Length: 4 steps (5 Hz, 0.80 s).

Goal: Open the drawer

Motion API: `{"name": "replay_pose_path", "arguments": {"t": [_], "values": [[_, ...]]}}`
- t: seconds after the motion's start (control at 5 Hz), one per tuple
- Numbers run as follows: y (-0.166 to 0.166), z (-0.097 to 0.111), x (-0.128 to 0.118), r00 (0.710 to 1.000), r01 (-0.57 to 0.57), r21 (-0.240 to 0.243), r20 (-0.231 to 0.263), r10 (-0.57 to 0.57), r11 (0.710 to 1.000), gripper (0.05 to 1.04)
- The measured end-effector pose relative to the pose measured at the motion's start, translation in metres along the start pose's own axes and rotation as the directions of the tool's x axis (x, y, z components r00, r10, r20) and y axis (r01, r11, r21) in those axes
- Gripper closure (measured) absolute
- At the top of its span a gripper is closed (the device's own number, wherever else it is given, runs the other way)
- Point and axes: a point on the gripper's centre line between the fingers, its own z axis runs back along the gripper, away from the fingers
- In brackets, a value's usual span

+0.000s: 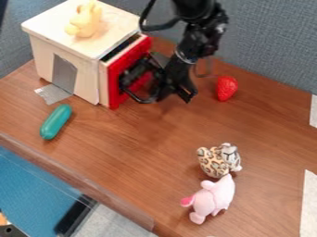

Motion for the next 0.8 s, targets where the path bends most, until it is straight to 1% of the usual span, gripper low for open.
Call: {"name": "replay_pose_path", "arguments": {"t": [0.4,0.6,0.8], "values": [[-0.033,0.013,-0.002,0.999,0.047,-0.043,0.013,-0.047,0.998,0.944],[-0.058,0.03,0.0,0.997,0.075,-0.07,0.021,-0.074,0.995,0.944],[-0.075,0.044,0.006,0.99,0.137,-0.076,0.053,-0.133,0.988,0.944]]}}
